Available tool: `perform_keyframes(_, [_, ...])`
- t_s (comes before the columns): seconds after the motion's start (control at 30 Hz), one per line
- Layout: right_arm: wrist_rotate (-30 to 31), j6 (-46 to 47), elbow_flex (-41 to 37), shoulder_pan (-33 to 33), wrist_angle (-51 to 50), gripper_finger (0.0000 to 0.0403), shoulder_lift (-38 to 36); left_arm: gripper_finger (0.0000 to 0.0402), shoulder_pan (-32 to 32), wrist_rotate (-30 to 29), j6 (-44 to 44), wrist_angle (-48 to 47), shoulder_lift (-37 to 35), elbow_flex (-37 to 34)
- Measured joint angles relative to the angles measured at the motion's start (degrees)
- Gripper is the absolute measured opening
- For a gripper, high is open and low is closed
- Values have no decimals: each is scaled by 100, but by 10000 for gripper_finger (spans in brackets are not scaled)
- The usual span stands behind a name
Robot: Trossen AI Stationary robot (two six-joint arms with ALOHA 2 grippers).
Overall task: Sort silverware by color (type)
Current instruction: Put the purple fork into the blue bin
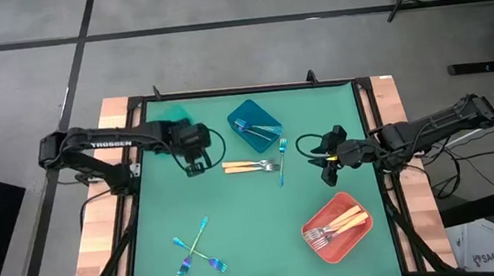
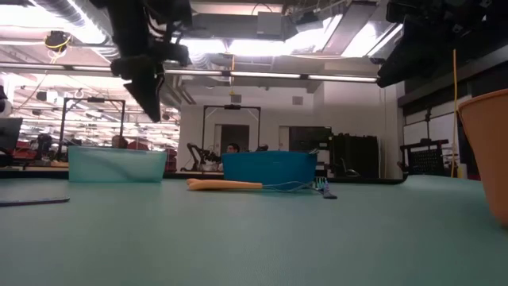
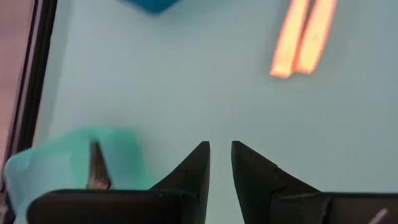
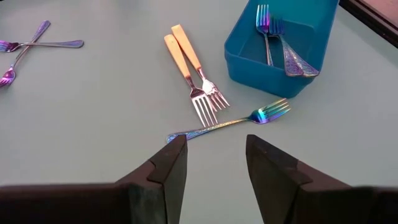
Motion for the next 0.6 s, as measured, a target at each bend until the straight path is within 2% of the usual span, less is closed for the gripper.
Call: perform_keyframes(0.6, [0,1,0,-1,186,154,89,59,-1529,-6,-1039,1797,0,0])
